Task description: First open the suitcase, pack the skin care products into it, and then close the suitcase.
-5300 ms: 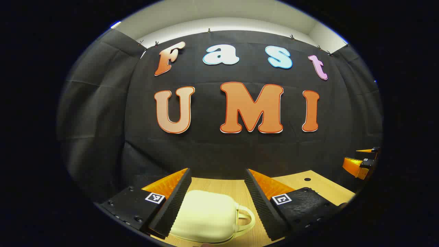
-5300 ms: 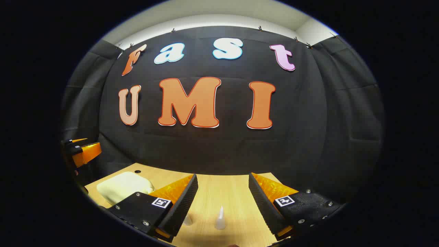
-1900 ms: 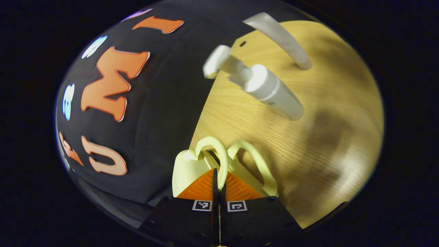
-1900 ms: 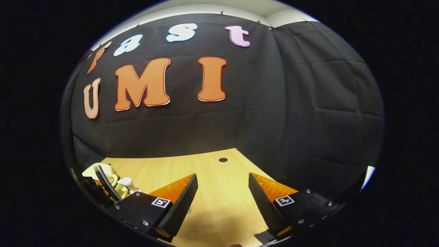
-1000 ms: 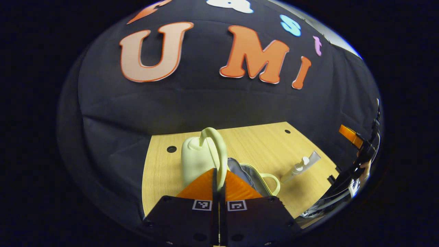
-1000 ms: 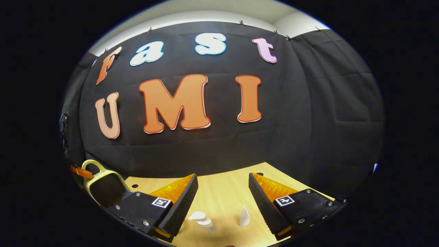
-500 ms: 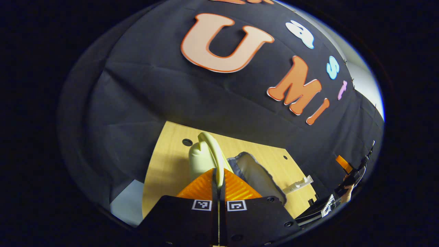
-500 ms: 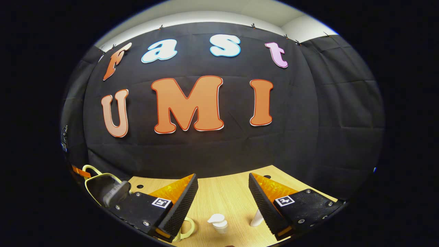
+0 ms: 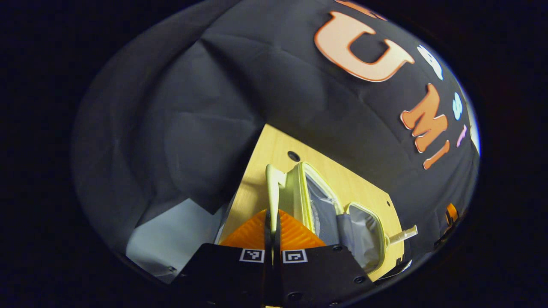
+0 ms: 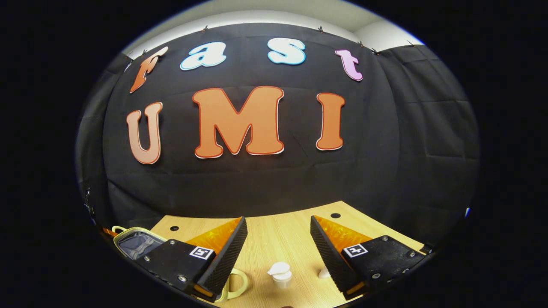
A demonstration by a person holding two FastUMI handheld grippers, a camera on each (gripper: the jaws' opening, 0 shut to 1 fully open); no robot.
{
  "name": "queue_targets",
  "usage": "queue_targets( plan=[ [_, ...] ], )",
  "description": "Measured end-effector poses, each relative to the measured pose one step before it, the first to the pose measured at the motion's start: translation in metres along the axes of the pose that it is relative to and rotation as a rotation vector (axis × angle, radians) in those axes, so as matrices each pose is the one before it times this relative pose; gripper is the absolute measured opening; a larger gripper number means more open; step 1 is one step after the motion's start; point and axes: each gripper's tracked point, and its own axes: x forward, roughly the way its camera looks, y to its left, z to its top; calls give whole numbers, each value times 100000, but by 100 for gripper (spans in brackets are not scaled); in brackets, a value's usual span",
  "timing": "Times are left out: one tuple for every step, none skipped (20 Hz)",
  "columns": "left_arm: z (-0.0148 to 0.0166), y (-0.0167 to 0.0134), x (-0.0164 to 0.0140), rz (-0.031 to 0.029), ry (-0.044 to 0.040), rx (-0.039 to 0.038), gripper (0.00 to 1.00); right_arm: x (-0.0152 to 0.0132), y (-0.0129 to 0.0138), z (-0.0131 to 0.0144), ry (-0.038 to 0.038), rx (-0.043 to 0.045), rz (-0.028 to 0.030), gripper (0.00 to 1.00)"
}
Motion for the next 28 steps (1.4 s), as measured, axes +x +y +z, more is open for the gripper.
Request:
queue_targets(
  plan=[
    [-50, 13, -65, 641, 114, -1610, 1, 53, -108, -275, 386, -39, -324, 94],
    [-3, 110, -149, 448, 257, -1155, 1, 97, -212, -187, 330, -12, -306, 94],
    [-198, 378, 143, 956, 105, -805, 1, 60, -148, -218, 436, -124, -163, 94],
    [13, 270, 49, 2311, 378, -450, 1, 78, -46, -191, 330, -128, 247, 94],
    [-223, 263, 263, 2008, 1642, 1737, 5, 67, -38, -96, 165, -89, 531, 94],
    [-9, 752, -262, 3852, 620, 2800, 7, 21, -249, -49, 58, -152, -299, 94],
    [-117, 241, -1204, 2315, 1982, 2140, 9, 128, -337, -26, 5, -137, -295, 94],
    [57, 106, 288, 2506, 1203, 1255, 22, 80, -194, -106, 112, -72, -214, 94],
    [864, -118, -380, 1628, -2574, 942, 27, 44, -216, -95, 97, -149, -53, 94],
    [158, 102, -585, 1470, -3786, 1388, 42, 45, -337, -80, 19, -425, -366, 94],
    [1398, 186, -423, 2267, -5197, 2078, 61, 118, -398, -111, 253, -738, -453, 94],
    [1456, -430, -1019, 2284, -6226, 1213, 81, 100, -345, -210, 527, -574, -269, 94],
    [2165, -540, -101, 2224, -5674, 2327, 100, 8, -376, -64, 321, -187, -34, 94],
    [1884, -859, -1325, 1745, -5425, 2326, 98, -24, -333, 116, -207, -126, 262, 94],
    [2025, -1159, -1214, 1693, -5230, 3253, 98, -66, -434, 260, -510, -460, 0, 94],
    [1848, -1456, -560, 1585, -5346, 3591, 98, 124, -644, 112, -351, -756, -110, 94],
    [2035, -1725, -944, 859, -5252, 3060, 98, 102, -617, 219, -428, -964, 1, 94],
    [1854, -2209, -1313, 31, -4661, 2658, 98, 52, -589, 225, -534, -983, 367, 94],
    [1790, -2206, -1707, -403, -4699, 2450, 98, 80, -648, 217, -558, -1199, 669, 94],
    [1710, -2410, -1380, -47, -4268, 2462, 98, 205, -737, 138, -574, -1500, 564, 94],
    [1488, -2529, -1223, -211, -3787, 3089, 98, 177, -729, 23, -304, -1297, 424, 94],
    [1145, -2804, -740, -806, -3807, 2650, 98, 207, -818, -139, -186, -1274, 352, 94],
    [605, -2889, -1185, -3275, -1271, 2408, 98, 165, -766, -314, 103, -890, 912, 94],
    [456, -2689, -1084, -558, -1723, 2813, 98, 87, -677, -491, 715, -315, 1102, 94],
    [684, -2769, -894, 0, -1670, 2809, 98, 102, -554, -487, 699, 165, 1229, 94],
    [491, -2576, -901, -681, -1524, 2245, 98, 230, -526, -520, 486, 353, 1109, 95],
    [432, -2373, -798, -1096, -1859, 1108, 99, 80, -573, -538, 579, 146, 619, 95],
    [240, -2549, -757, -1636, -1205, 461, 99, 99, -770, -717, 895, -42, 191, 95]
  ],
)
